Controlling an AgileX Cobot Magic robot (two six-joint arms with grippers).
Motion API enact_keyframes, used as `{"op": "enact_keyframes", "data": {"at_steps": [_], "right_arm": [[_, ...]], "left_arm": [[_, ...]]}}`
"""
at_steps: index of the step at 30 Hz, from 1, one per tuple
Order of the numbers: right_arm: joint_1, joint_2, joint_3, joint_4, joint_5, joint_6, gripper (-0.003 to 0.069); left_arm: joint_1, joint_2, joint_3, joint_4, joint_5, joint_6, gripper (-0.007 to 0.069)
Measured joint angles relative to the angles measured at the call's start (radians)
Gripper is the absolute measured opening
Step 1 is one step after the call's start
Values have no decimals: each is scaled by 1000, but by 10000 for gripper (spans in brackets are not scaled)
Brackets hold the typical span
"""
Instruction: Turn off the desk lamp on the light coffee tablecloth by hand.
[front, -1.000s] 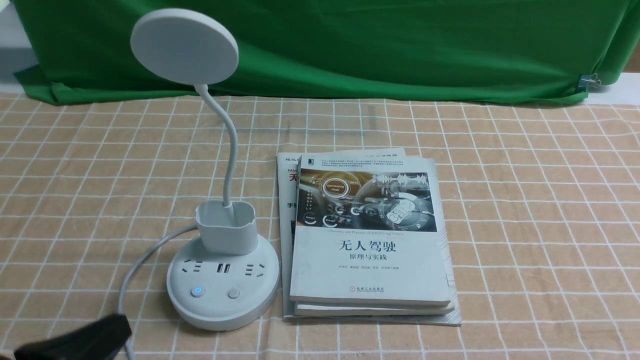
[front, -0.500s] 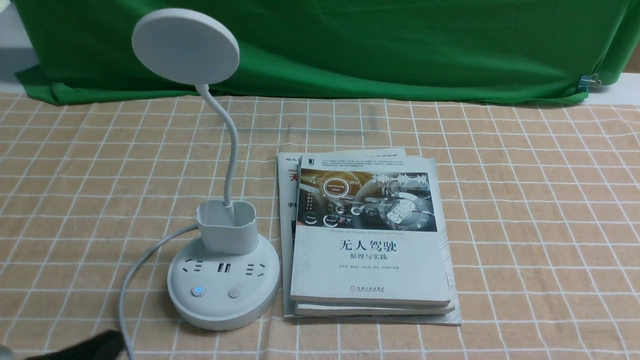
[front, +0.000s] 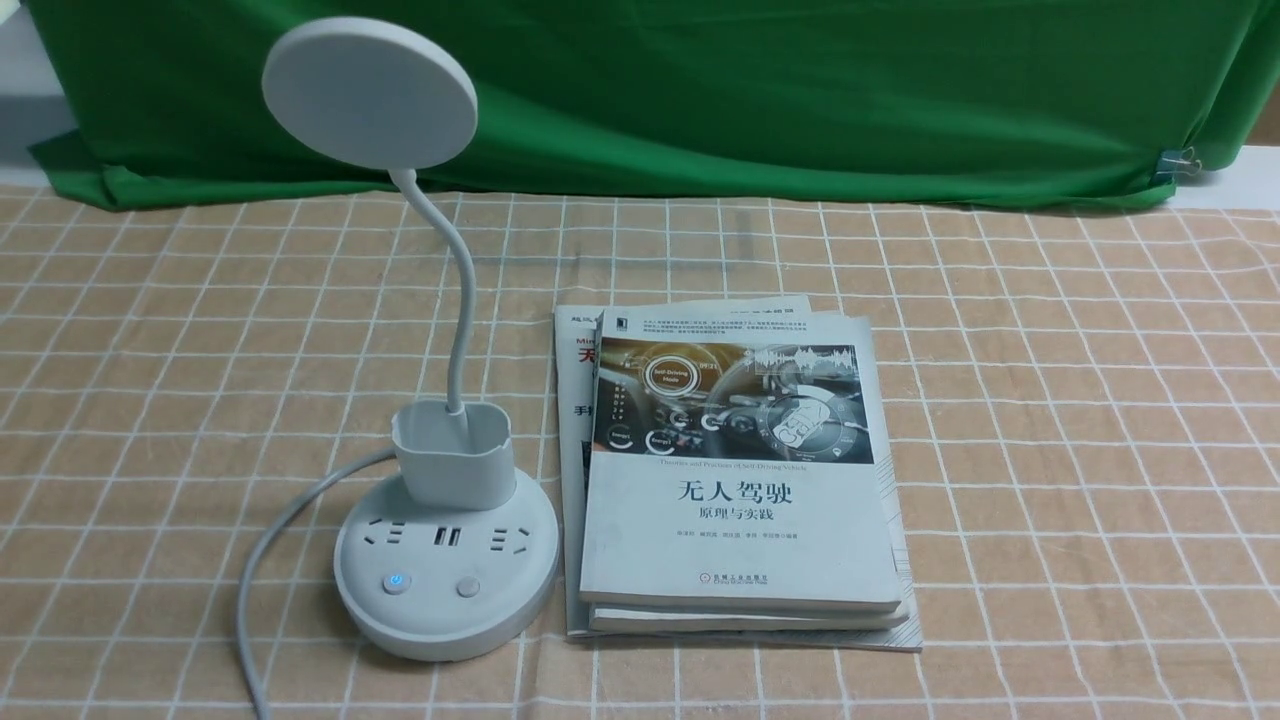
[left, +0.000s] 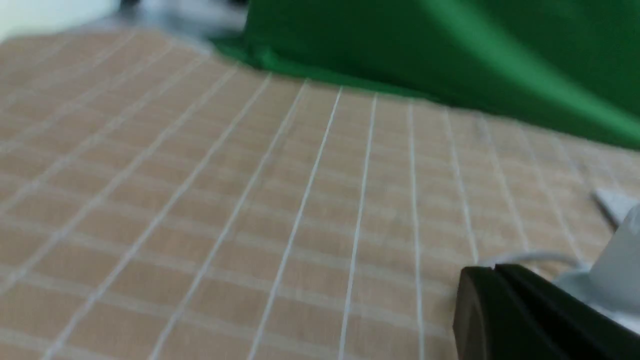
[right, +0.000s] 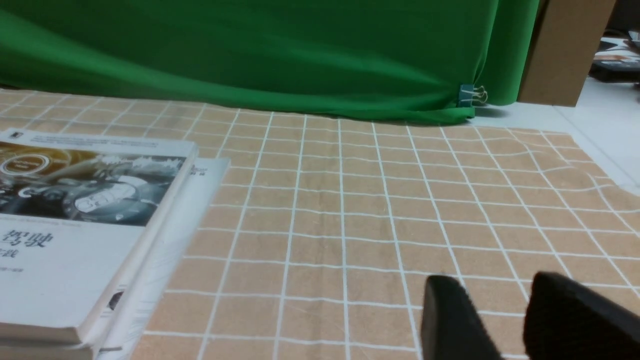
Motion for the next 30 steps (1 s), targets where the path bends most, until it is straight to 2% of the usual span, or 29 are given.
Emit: {"op": "enact_keyframes", "data": {"at_steps": [12,30], "right_arm": [[0,0,0,0,0,0,242],[0,0,0,0,0,0,242]], "left_arm": [[-124,-3,0,-8,49,0,-3],[-133,-3,1,-34,67,-1,-3]]}}
